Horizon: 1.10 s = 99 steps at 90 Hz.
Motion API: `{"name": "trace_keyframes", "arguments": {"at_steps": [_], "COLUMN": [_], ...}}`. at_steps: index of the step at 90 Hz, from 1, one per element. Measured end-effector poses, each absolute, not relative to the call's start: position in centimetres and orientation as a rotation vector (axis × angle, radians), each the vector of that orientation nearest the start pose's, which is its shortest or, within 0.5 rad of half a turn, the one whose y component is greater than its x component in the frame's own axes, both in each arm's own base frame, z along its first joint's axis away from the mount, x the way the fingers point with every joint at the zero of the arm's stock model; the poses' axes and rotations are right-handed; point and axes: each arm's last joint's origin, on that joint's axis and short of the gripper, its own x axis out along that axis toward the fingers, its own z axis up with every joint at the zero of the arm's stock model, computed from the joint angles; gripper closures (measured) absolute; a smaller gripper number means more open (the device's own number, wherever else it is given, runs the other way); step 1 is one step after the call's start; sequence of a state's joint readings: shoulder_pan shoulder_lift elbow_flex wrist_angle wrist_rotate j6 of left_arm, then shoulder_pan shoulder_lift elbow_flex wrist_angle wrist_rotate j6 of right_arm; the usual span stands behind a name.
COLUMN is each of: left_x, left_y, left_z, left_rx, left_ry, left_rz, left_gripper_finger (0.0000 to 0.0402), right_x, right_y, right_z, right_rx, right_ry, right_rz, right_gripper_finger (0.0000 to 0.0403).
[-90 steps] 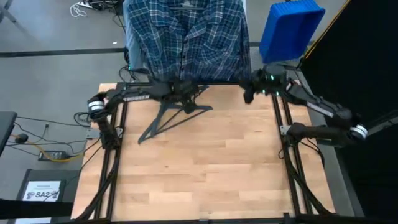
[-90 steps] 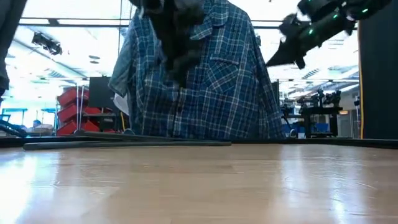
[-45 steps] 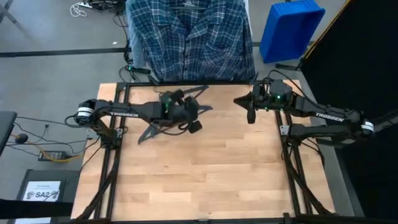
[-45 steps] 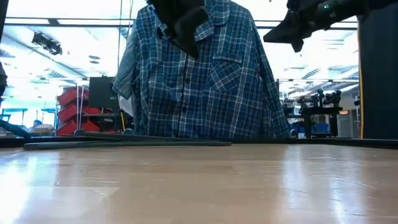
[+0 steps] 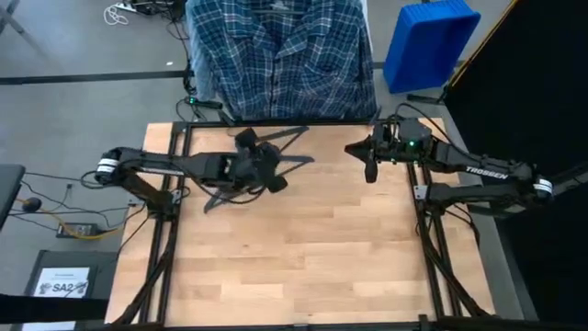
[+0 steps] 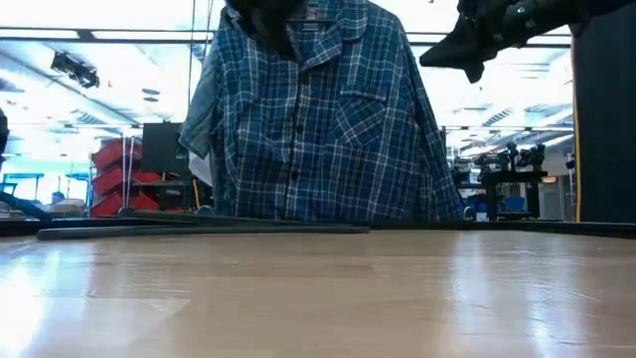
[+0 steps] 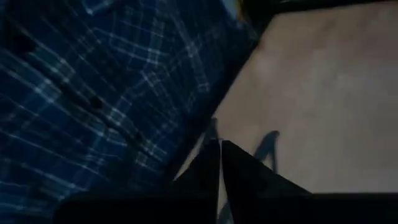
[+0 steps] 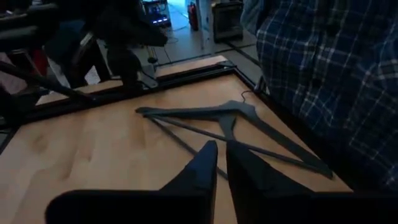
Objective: Hang clothes
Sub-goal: Hang the black hanger on the hanging rack
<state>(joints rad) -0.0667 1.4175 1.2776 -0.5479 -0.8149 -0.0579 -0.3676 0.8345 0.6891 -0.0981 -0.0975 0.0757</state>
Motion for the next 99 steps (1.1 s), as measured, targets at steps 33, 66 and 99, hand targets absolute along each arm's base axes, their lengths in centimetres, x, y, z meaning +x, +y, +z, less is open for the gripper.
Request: {"name": "trace_keyframes", "arguments": {"at_steps": [33,66,99], "left_x": [26.5,21.6,18.9], "left_y": [0.1,0.7,2.0], "left_z": [27.4,24.5,22.4], "left_rx": [0.128,-0.053,-0.357], "left_ry": [0.515,0.668,1.004], "left_rz": [0.677,0.673,0.665], "left_gripper_finger": [0.0402,0.0402,0.0330], "right_x": [17.6,17.6,17.6], "right_y": [-6.5,-6.5,-6.5], "right_z": [30.0,30.0,30.0], "right_rx": [0.131,0.131,0.131], "right_ry": [0.227,0.227,0.228], "right_rz": [-0.278,-0.277,-0.277], "right_gripper_finger": [0.0396,0.0387,0.0402]}}
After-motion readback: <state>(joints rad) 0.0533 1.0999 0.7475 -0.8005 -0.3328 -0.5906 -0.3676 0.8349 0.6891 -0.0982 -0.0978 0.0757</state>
